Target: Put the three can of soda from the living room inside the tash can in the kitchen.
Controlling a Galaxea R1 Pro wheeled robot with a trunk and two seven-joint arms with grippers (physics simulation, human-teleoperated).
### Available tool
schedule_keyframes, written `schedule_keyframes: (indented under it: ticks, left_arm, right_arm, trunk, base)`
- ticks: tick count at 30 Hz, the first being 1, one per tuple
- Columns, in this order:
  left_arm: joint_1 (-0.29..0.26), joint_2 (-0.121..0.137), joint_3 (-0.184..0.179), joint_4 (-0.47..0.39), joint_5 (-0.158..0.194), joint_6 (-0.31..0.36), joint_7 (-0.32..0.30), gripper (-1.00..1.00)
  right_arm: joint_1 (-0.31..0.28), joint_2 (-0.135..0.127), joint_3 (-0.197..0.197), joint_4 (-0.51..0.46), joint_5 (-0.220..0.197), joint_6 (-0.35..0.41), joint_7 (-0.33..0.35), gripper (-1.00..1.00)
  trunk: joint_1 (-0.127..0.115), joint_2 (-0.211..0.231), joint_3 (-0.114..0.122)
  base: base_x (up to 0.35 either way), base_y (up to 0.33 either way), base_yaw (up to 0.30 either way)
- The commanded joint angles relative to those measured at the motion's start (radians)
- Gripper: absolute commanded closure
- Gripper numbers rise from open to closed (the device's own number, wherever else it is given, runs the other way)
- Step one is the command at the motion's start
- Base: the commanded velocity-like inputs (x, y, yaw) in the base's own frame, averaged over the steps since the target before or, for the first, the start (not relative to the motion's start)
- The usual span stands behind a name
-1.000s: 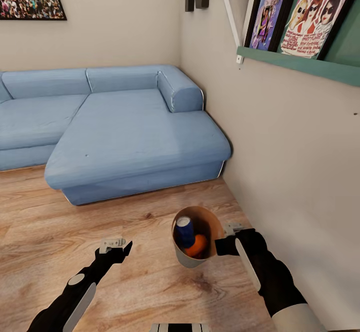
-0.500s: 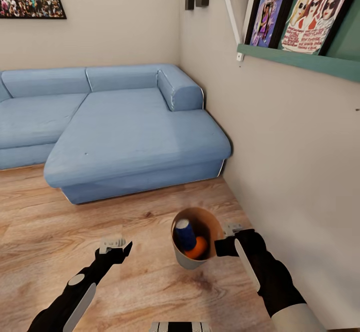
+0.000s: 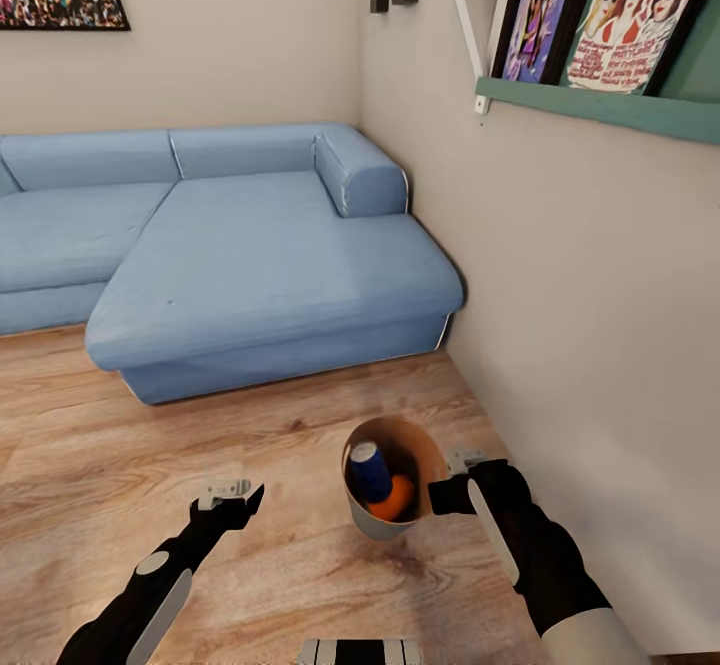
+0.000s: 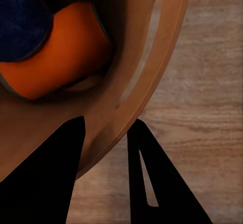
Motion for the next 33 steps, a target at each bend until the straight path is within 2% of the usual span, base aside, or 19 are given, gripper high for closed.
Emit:
schedule_keyframes:
  ticks: [1, 3, 9, 18, 28, 33]
  left_arm:
    - [0.0, 0.0, -0.001, 0.0, 0.0, -0.001, 0.0, -1.0]
    - [0.0, -0.001, -0.001, 0.0, 0.0, -0.002, 0.0, -1.0]
    - [0.0, 0.0, -0.001, 0.0, 0.0, -0.002, 0.0, -1.0]
    - [0.0, -0.001, -0.001, 0.0, 0.0, -0.002, 0.0, -1.0]
    - [0.0, -0.001, -0.001, 0.0, 0.0, -0.003, 0.0, -1.0]
    - [0.0, -0.002, -0.001, 0.0, 0.0, -0.003, 0.0, -1.0]
  right_arm:
    - [-0.001, 0.0, 0.001, -0.001, -0.022, 0.0, 0.003, 1.0]
    - [-0.001, 0.0, 0.001, -0.001, -0.022, 0.0, 0.003, 1.0]
    - [-0.001, 0.0, 0.003, -0.001, -0.021, 0.0, 0.002, 1.0]
    - [-0.001, 0.0, 0.004, -0.001, -0.02, 0.0, 0.001, 1.0]
    - [-0.001, 0.001, 0.006, -0.001, -0.018, 0.0, 0.001, 1.0]
    - [-0.001, 0.002, 0.008, 0.0, -0.018, 0.0, 0.001, 1.0]
  trunk:
    - [0.0, 0.0, -0.004]
    - [0.001, -0.001, -0.012]
    - [0.001, -0.001, -0.012]
    - [0.005, -0.003, -0.046]
    - [0.005, -0.003, -0.046]
    - [0.007, -0.004, -0.058]
  base:
    - [0.0, 0.0, 0.0]
    - [0.0, 0.0, 0.0]
    - [0.0, 0.0, 0.0]
    - [0.0, 0.0, 0.0]
    - [0.0, 0.0, 0.0]
    - [0.0, 0.0, 0.0]
